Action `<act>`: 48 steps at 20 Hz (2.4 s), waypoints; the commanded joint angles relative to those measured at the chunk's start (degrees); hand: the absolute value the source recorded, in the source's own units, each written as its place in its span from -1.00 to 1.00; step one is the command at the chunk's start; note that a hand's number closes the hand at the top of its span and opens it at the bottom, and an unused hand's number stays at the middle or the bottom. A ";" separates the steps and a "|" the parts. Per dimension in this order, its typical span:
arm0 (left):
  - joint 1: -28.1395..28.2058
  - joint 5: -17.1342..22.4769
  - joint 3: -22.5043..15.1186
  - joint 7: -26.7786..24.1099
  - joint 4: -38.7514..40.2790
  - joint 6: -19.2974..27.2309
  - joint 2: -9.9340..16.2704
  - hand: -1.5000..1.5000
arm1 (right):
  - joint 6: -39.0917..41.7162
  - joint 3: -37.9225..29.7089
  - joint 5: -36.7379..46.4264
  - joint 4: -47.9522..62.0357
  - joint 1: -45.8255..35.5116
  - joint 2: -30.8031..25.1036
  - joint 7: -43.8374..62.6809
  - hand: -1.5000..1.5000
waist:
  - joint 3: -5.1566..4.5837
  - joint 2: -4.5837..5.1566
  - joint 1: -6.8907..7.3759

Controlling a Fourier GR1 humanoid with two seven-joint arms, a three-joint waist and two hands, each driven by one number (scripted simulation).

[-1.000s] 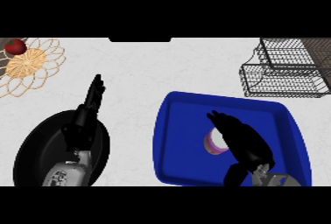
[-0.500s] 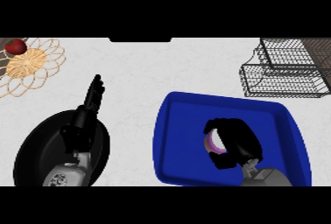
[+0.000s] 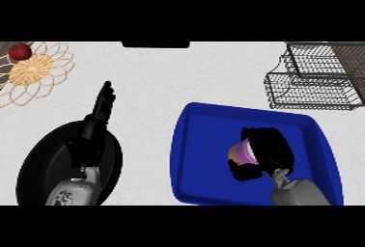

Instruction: Pick the can from the tray and place it in the tiered basket

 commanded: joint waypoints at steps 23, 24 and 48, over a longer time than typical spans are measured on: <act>0.32 -1.55 -0.49 -2.28 2.11 1.03 -1.32 0.00 | 35.82 -25.46 -5.96 -41.08 -15.34 -5.93 20.79 1.00 | 0.34 0.56 -0.96; -0.22 -1.54 -0.22 -0.81 1.64 1.09 -1.17 0.00 | 39.62 -28.28 -7.74 -40.38 -19.49 -7.02 21.44 1.00 | 0.33 0.56 -0.80; 3.08 0.07 -0.95 1.04 -4.90 -1.77 -0.22 0.00 | 16.52 -36.53 -8.19 3.23 -38.65 -19.03 8.52 1.00 | 0.40 0.90 0.52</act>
